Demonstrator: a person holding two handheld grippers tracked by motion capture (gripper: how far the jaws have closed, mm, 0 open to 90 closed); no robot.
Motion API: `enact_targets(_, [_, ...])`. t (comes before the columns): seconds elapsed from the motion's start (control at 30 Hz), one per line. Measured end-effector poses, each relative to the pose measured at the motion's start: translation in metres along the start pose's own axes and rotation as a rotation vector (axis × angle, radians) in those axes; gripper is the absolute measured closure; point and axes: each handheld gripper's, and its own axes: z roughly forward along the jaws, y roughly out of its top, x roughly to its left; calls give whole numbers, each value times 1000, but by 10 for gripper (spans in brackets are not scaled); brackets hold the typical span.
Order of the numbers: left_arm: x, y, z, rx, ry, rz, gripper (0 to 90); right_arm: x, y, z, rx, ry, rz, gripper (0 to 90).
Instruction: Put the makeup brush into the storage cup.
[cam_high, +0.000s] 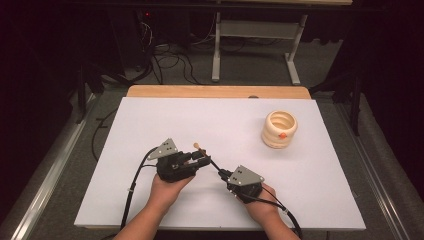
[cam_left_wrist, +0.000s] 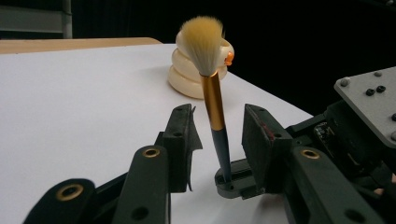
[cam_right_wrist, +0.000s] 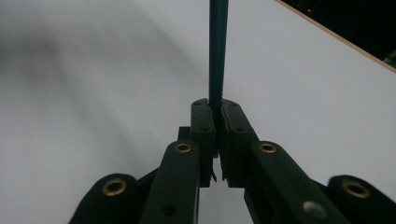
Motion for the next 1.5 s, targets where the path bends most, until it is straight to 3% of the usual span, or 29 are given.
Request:
enact_targets(0.43, [1, -1, -1, -8, -14, 1, 783, 2, 0, 1, 1, -3, -4, 877])
enact_targets(0.87, [1, -1, 0, -11, -58, -1, 823, 2, 0, 2, 10, -10, -13, 875])
enact_targets(1.3, [1, -2, 1, -9, -74, 3, 830, 2, -1, 4, 12, -14, -11, 865])
enact_targets(1.5, [0, -2, 2, -3, -79, 5, 829, 1, -1, 4, 12, -11, 0, 769])
